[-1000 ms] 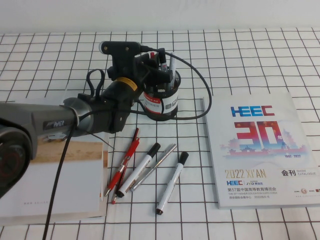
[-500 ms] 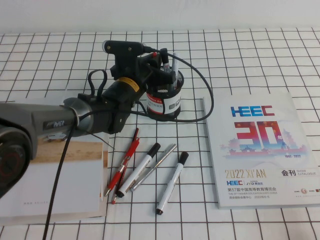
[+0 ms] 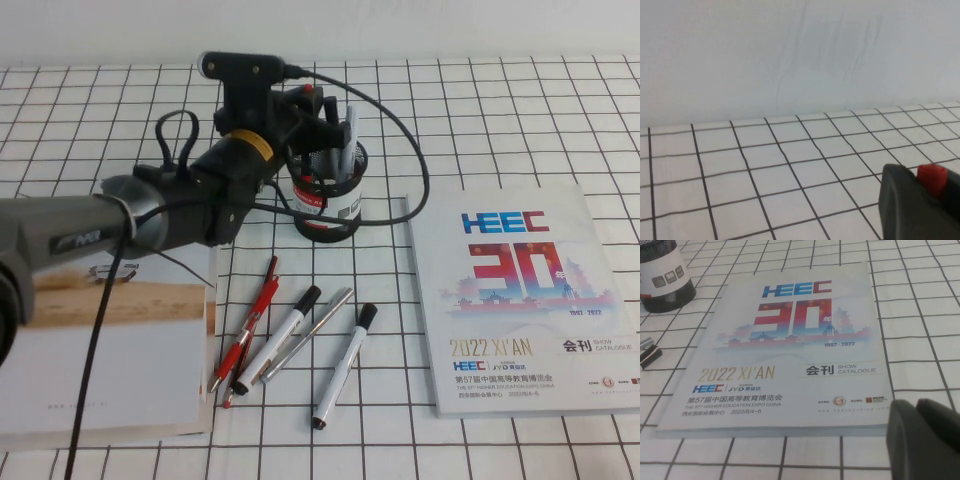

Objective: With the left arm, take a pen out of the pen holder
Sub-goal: 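Take a marker out of the pen holder and lay it on the table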

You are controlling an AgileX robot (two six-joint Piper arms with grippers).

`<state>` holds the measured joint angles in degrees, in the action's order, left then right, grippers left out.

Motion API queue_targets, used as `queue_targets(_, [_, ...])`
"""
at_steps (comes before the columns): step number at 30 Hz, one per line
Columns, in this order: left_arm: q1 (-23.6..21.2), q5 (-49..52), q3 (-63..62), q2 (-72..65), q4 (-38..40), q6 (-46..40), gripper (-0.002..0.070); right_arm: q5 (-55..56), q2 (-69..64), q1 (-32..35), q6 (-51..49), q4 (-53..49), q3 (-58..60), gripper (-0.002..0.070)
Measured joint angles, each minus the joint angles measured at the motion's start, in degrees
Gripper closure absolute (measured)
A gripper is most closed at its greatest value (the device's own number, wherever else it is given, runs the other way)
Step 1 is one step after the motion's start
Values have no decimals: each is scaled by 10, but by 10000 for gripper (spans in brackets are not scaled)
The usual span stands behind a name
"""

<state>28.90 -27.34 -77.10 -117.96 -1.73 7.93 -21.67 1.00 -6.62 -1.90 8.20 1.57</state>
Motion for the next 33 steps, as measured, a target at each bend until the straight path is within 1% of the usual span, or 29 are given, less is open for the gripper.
queue_targets(6, [0,54,0,56,-2,-38,636,0,0,0,0,0,0,691])
queue_targets(15, [0,179,0,166,-6,-54,636,0,0,0,0,0,0,691])
queue_targets(18, [0,244,0,203,-8,-54,636,0,0,0,0,0,0,691])
queue_targets(24, [1,435,0,260,6,-54,636,0,0,0,0,0,0,691])
queue_targets(28, [21,547,0,268,8,-64,636,0,0,0,0,0,0,691])
queue_targets(30, [42,607,0,265,8,-79,637,0,0,0,0,0,0,691])
queue_targets(33, [82,667,0,249,10,-89,637,0,0,0,0,0,0,691])
